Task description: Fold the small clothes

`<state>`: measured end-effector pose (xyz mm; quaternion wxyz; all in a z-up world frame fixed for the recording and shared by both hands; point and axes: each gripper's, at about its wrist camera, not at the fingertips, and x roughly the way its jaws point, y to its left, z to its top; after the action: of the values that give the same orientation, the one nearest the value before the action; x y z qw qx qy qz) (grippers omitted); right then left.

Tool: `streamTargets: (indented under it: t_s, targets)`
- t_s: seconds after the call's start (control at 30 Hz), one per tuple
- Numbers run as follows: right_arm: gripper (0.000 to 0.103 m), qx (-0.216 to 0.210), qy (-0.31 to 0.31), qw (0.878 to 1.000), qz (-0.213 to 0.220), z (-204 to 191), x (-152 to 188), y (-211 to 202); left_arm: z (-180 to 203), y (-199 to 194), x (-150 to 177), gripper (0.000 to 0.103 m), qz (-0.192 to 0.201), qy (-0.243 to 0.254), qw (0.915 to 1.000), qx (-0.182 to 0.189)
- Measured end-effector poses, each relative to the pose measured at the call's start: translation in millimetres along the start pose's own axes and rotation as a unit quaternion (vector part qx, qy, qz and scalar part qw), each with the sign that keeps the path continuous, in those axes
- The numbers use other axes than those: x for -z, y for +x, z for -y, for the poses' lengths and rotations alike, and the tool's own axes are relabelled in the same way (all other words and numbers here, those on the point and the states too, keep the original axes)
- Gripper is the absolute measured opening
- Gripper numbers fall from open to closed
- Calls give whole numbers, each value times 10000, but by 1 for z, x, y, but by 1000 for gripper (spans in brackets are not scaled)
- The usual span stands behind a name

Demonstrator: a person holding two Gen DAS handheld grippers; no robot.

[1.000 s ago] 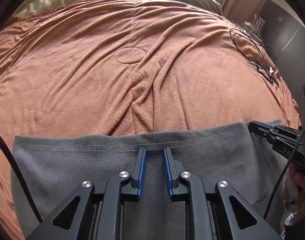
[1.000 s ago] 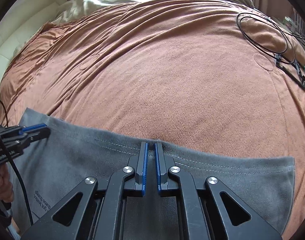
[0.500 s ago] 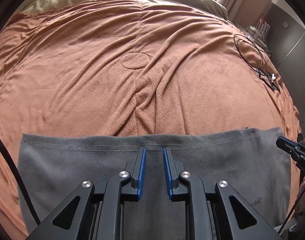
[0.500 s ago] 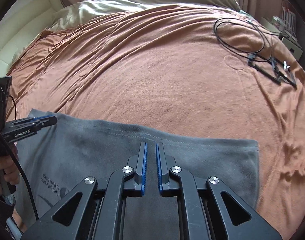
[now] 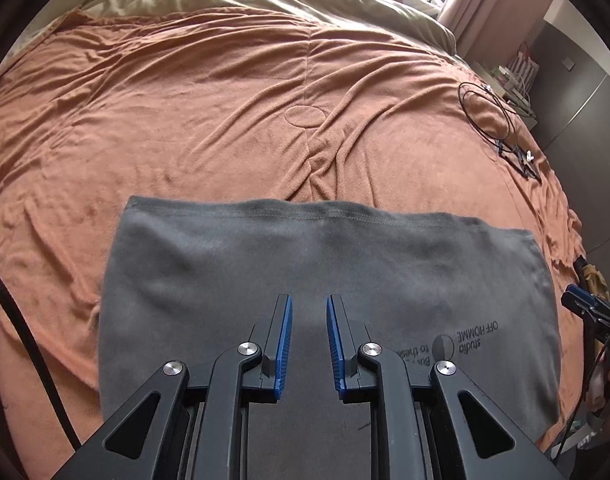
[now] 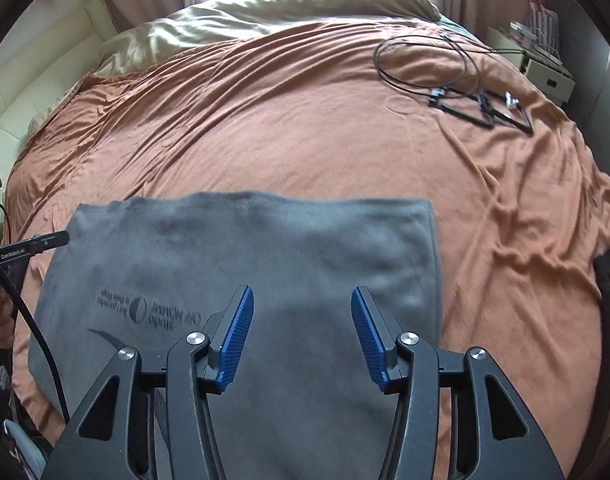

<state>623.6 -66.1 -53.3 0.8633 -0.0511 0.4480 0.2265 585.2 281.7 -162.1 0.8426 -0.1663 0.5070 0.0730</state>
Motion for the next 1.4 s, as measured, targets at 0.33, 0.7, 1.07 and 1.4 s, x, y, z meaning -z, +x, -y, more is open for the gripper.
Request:
streamTargets:
  t_s: [0.33, 0.7, 1.07, 1.4]
  targets:
    - [49, -2, 73, 9998, -174, 14, 54, -31, -26, -31, 60, 20, 26, -135, 9999, -38]
    - [49, 314, -46, 9989, -350, 27, 124, -44, -75, -46, 141, 20, -39, -473, 9988, -104]
    - [49, 565, 752, 9947, -422, 66, 155, -50, -118, -60, 198, 19, -38, -993, 9949, 149]
    - [49, 425, 975, 9942, -139, 66, 167, -81, -133, -73, 215, 19, 49, -1062, 9943, 41]
